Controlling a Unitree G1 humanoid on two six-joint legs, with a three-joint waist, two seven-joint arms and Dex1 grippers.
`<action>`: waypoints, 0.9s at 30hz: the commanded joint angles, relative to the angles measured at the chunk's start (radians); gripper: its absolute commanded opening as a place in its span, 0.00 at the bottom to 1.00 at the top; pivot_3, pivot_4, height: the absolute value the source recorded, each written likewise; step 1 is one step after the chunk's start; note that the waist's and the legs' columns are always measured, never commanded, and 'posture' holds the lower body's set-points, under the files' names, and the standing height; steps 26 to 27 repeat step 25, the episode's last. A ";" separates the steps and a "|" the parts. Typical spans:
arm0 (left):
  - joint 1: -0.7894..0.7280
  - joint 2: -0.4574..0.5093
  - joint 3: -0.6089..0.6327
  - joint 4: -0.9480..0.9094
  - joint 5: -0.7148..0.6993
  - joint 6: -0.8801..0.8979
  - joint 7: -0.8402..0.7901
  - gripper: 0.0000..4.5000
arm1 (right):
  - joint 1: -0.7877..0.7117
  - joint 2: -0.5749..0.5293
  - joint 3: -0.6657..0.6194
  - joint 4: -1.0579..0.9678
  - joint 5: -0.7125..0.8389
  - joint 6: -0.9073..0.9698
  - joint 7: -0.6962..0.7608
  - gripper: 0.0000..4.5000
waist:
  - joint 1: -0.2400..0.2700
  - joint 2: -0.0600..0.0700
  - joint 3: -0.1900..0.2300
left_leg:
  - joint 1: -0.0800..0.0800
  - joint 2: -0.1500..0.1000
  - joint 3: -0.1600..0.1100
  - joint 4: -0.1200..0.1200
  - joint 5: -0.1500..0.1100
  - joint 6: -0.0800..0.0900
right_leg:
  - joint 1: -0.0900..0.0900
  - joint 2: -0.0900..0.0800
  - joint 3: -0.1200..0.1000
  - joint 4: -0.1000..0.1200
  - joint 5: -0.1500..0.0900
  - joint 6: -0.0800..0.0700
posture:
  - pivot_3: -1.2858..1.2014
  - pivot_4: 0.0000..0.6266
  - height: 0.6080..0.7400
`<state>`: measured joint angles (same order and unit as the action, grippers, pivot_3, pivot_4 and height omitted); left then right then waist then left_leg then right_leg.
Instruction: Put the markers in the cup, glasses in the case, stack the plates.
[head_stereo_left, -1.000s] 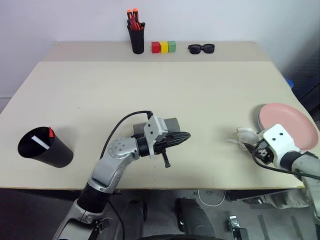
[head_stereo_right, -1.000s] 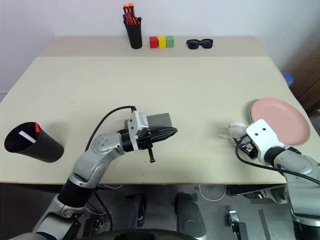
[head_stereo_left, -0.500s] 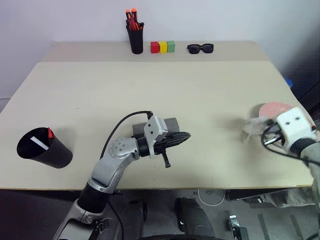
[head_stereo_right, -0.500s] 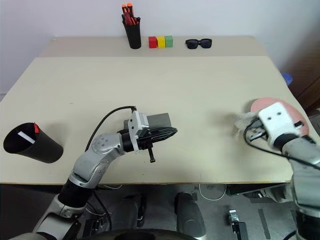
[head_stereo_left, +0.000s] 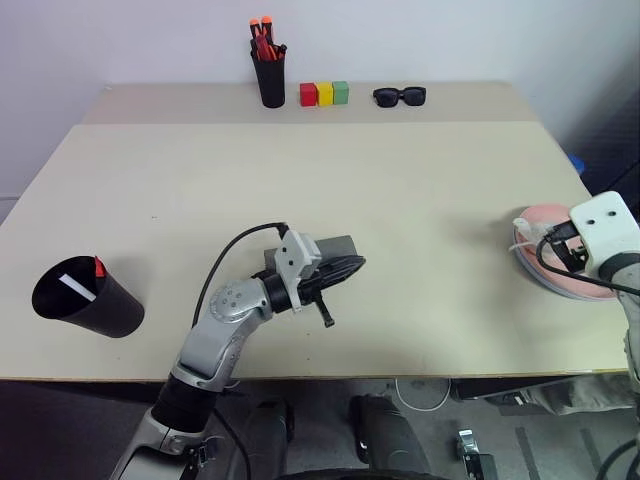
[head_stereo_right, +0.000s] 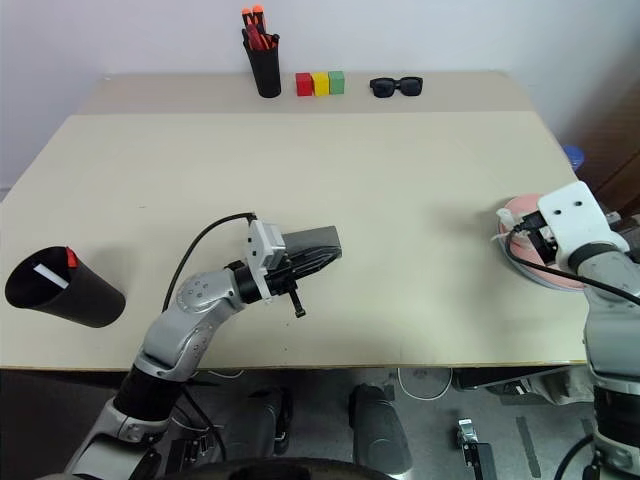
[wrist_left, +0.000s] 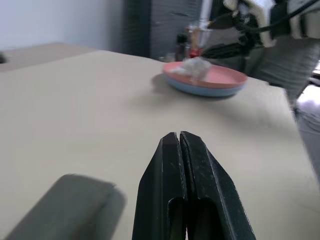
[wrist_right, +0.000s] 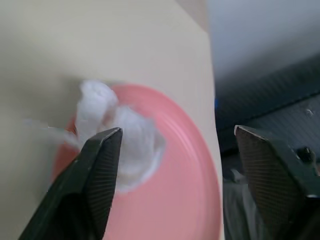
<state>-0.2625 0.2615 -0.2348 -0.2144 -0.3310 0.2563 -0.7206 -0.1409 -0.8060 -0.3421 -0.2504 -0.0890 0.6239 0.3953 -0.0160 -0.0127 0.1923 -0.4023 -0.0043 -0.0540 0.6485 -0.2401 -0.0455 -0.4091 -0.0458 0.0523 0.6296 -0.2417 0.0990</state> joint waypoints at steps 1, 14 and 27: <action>0.017 -0.016 0.067 -0.046 0.024 -0.022 0.095 0.00 | -0.055 0.043 -0.003 -0.035 0.094 -0.059 0.048 0.84 | 0.000 0.000 0.000 | 0.000 0.000 0.000 0.000 0.000 0.000 | 0.000 0.000 0.000 0.000 0.000 0.000 | 0.52 0.24 1.00; 0.046 -0.029 0.236 -0.012 0.284 0.019 0.534 0.00 | -0.122 0.176 0.140 0.041 0.344 -0.216 0.293 0.84 | 0.004 -0.001 0.000 | 0.000 0.000 -0.001 0.000 0.000 0.000 | 0.000 0.000 -0.001 0.000 0.001 0.001 | 0.52 0.24 1.00; 0.053 -0.050 0.241 -0.049 0.290 0.056 0.575 0.00 | -0.198 0.186 0.220 0.189 0.322 -0.306 0.306 0.84 | 0.003 -0.001 0.000 | 0.000 0.000 -0.001 0.000 0.000 0.000 | 0.000 0.000 -0.001 0.000 0.001 0.001 | 0.52 0.24 1.00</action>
